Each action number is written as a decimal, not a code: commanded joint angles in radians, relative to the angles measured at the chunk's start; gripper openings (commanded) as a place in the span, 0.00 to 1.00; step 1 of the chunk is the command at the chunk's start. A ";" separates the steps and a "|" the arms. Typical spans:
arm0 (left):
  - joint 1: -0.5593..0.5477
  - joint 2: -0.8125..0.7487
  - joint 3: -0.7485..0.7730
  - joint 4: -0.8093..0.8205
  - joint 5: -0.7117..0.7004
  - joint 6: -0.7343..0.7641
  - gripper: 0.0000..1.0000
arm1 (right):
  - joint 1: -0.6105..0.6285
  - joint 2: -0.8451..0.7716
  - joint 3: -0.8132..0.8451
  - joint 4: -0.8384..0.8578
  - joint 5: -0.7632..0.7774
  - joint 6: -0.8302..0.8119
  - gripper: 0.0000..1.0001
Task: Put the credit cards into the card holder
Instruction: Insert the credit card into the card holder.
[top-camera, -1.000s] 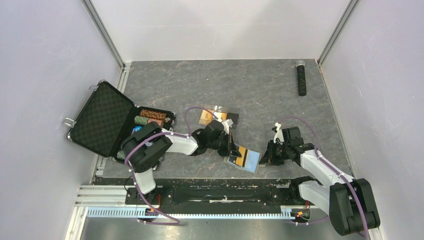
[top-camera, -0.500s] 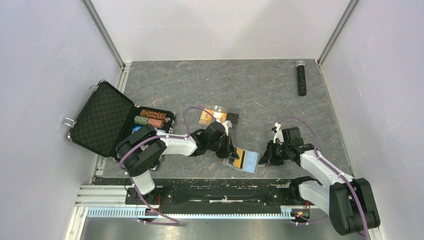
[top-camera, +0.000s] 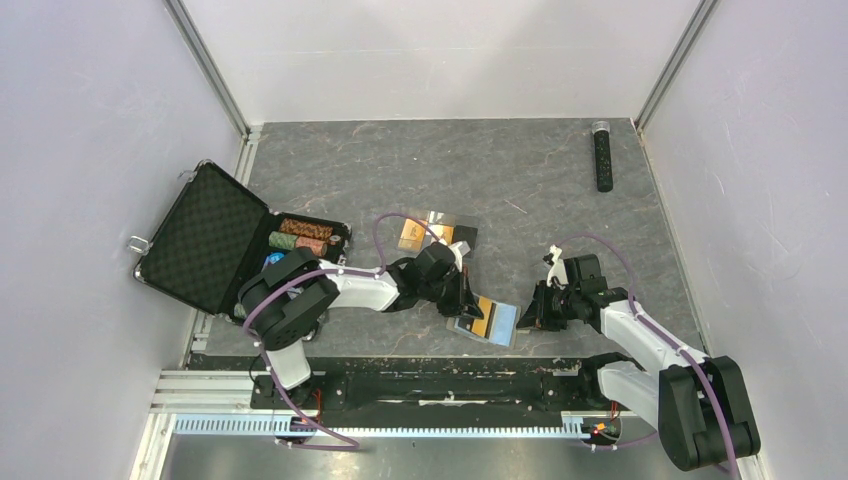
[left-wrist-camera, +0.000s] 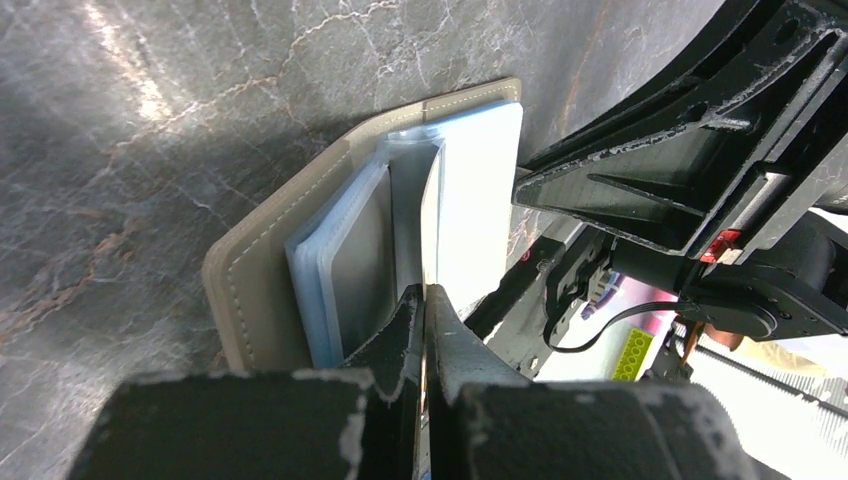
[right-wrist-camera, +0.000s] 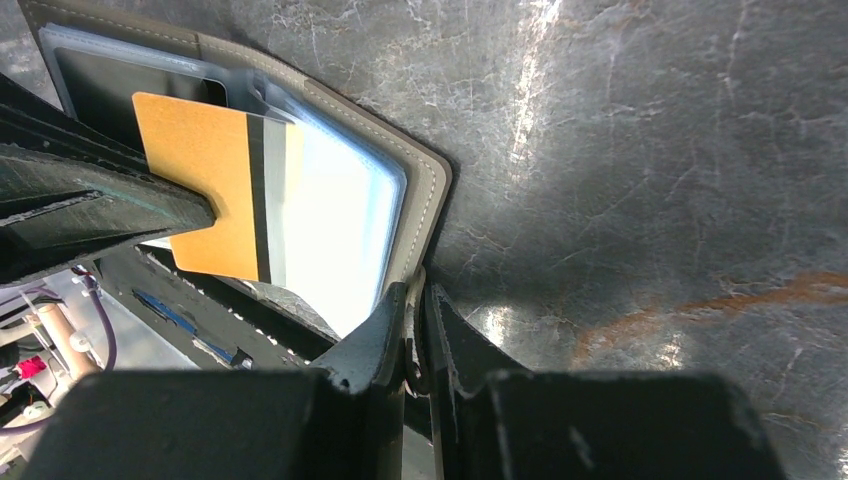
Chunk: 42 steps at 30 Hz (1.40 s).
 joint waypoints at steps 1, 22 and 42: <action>-0.023 0.036 0.008 0.029 0.046 -0.006 0.02 | 0.005 0.026 -0.047 -0.032 0.072 -0.026 0.02; -0.074 0.002 0.250 -0.497 -0.225 0.257 0.45 | 0.005 0.033 -0.042 -0.032 0.071 -0.032 0.03; -0.126 0.122 0.360 -0.393 -0.060 0.265 0.40 | 0.005 0.036 -0.040 -0.028 0.065 -0.035 0.02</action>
